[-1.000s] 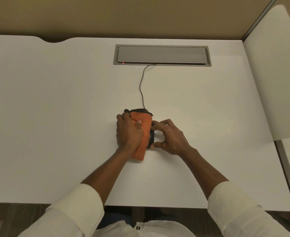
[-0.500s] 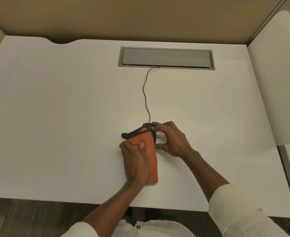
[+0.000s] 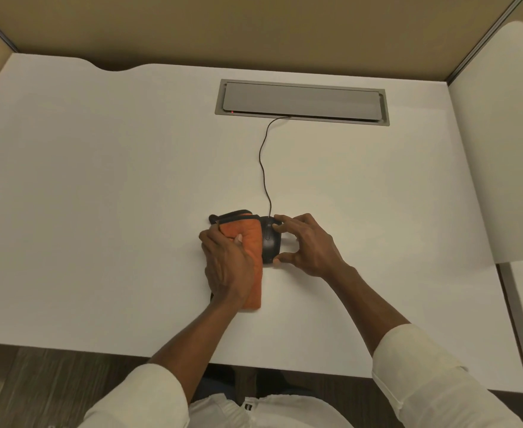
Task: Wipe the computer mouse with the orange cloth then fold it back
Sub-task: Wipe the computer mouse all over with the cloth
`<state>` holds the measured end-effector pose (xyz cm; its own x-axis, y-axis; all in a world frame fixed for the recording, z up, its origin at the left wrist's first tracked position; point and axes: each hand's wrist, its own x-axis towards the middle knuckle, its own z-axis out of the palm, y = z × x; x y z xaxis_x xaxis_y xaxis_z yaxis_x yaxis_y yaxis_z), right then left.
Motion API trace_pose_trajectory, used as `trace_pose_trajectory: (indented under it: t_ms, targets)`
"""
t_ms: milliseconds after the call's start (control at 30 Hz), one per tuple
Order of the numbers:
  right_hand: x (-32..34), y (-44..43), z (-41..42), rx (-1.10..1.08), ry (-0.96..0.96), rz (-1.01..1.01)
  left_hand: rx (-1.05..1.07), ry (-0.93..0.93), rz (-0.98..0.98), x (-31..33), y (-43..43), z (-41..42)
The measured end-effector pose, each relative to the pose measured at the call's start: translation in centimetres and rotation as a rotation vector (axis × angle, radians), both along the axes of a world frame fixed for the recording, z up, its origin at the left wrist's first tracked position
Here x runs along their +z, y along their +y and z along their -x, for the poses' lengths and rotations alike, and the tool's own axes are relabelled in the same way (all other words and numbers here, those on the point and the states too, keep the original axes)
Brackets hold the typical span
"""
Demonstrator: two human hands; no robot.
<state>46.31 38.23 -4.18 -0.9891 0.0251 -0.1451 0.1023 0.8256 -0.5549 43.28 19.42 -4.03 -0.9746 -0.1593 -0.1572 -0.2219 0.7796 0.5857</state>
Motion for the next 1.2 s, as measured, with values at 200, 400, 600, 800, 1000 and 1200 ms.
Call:
trace_pose_trajectory:
  t_ms: [200, 400, 600, 800, 1000, 1200]
  targets:
    - [0.2, 0.1, 0.1, 0.007, -0.010, -0.020, 0.000, -0.021, -0.006, -0.2, -0.6, -1.7]
    - [0.5, 0.0, 0.1, 0.002, -0.010, -0.025, 0.026, -0.082, -0.101, 0.3, -1.8, -4.6]
    - [0.8, -0.1, -0.1, 0.008, -0.023, -0.028, 0.072, -0.086, -0.177, 2.0, -3.5, -5.7]
    - [0.9, 0.2, -0.2, 0.013, -0.020, 0.022, 0.183, -0.085, -0.310, 3.5, -5.5, -5.5]
    - [3.2, -1.2, -2.1, -0.098, 0.133, 0.074, 0.282, -0.135, -0.496, 5.1, -6.4, -5.6]
    - [6.7, -5.6, -6.8, -0.093, 0.278, 0.413, 0.365, -0.487, -0.782, 7.3, -6.5, -4.7]
